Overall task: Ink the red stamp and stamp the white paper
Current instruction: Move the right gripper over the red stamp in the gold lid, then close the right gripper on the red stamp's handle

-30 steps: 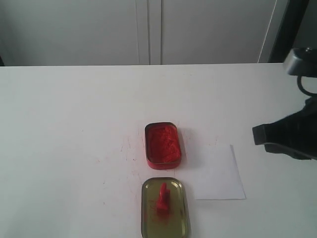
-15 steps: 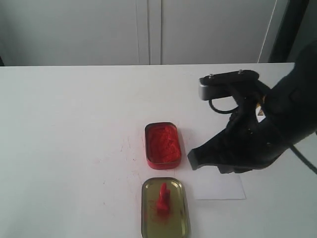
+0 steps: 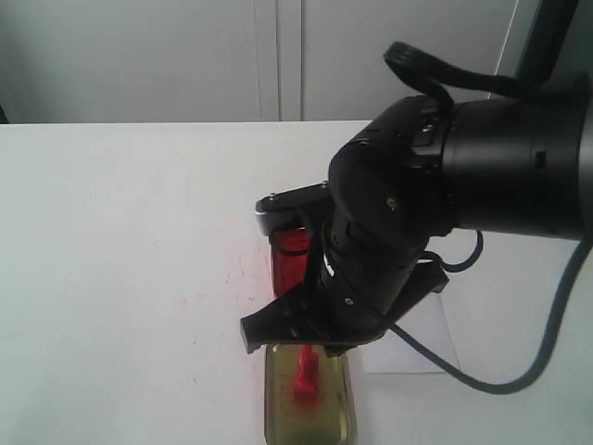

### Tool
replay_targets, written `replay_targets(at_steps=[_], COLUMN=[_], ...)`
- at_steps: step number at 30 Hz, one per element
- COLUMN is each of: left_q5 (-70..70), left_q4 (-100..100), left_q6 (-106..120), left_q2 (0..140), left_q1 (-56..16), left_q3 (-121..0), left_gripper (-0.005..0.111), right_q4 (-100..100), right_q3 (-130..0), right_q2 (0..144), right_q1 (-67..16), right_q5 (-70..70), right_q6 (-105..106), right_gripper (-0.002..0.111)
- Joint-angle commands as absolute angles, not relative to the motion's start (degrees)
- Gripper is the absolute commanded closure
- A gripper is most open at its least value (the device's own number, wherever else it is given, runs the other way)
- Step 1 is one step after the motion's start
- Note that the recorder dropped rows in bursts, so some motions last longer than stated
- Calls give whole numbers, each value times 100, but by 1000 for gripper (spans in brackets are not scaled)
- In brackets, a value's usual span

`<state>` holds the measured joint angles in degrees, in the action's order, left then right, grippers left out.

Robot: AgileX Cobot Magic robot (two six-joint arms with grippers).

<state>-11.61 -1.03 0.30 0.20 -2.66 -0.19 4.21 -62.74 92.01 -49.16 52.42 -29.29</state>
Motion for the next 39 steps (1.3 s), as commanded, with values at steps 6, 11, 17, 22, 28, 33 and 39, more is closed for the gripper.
replay_targets(at_steps=[6, 11, 17, 22, 28, 33, 39], left_q5=[-1161, -1161, -1161, -1161, -1161, -1161, -1161], left_q4=[-96, -96, -96, -96, -96, -96, -96], left_q6=[46, 46, 46, 46, 46, 46, 46], left_q2=[0, 0, 0, 0, 0, 0, 0], left_q1=[-246, -246, -246, -246, -246, -246, -246], left_q3=[0, 0, 0, 0, 0, 0, 0], left_gripper=[107, 107, 107, 107, 107, 107, 107], right_q4=[403, 233, 294, 494, 494, 447, 447], right_q3=[-6330, -6330, -6340, -6340, -6340, -6340, -6340], right_q2=[9250, 9376, 9670, 9784, 9880, 9931, 10183], right_q1=[-4932, -4932, -4932, -4932, -4932, -4932, -4932], right_q5=[4738, 4772, 4764, 4726, 4449, 4315, 4277], right_q6=[-3071, -4127, -4748, -5084, -5167, -5176, -5280], right_gripper=[108, 108, 108, 108, 92, 76, 75])
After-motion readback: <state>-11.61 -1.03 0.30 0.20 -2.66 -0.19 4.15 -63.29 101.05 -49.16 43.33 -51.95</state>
